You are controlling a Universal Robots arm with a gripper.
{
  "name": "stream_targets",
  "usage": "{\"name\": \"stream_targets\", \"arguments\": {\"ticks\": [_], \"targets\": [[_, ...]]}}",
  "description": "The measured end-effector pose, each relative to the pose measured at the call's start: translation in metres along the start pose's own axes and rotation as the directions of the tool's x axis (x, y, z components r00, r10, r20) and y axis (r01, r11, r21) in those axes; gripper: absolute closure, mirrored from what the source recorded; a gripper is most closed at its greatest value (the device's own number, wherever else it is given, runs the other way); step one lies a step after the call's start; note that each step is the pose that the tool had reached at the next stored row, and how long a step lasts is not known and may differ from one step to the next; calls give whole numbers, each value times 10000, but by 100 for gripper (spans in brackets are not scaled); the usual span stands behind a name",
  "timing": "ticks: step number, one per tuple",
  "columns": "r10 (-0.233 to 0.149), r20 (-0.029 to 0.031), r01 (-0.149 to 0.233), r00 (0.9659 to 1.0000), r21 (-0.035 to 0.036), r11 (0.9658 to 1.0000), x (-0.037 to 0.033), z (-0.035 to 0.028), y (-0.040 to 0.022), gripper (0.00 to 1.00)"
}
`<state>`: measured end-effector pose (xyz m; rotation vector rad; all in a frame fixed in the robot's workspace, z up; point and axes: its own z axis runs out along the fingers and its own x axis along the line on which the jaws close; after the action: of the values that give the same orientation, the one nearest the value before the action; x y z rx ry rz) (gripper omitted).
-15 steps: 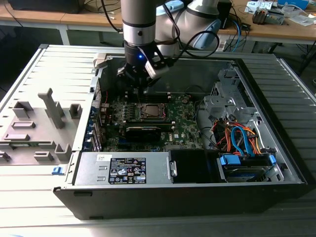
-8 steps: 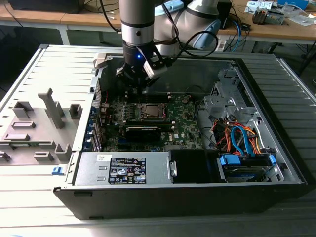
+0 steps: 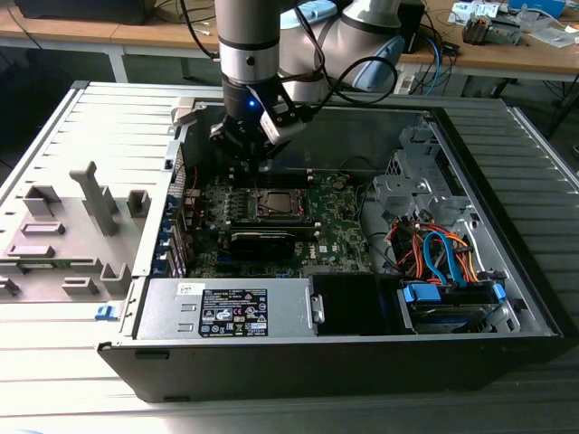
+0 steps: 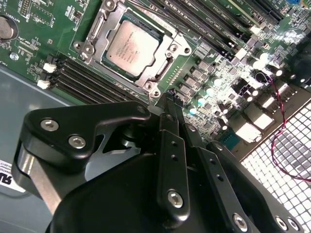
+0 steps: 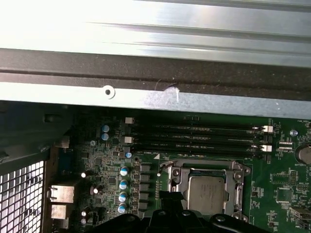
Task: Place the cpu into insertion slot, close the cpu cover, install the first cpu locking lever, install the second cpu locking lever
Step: 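Install the first cpu locking lever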
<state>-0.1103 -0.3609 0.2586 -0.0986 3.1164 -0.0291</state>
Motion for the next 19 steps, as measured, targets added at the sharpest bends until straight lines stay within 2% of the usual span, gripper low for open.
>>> {"name": "stream_targets", "arguments": {"ticks": [19], "targets": [[0,-1,0,10000,0,10000,60,-1,4,89]]}}
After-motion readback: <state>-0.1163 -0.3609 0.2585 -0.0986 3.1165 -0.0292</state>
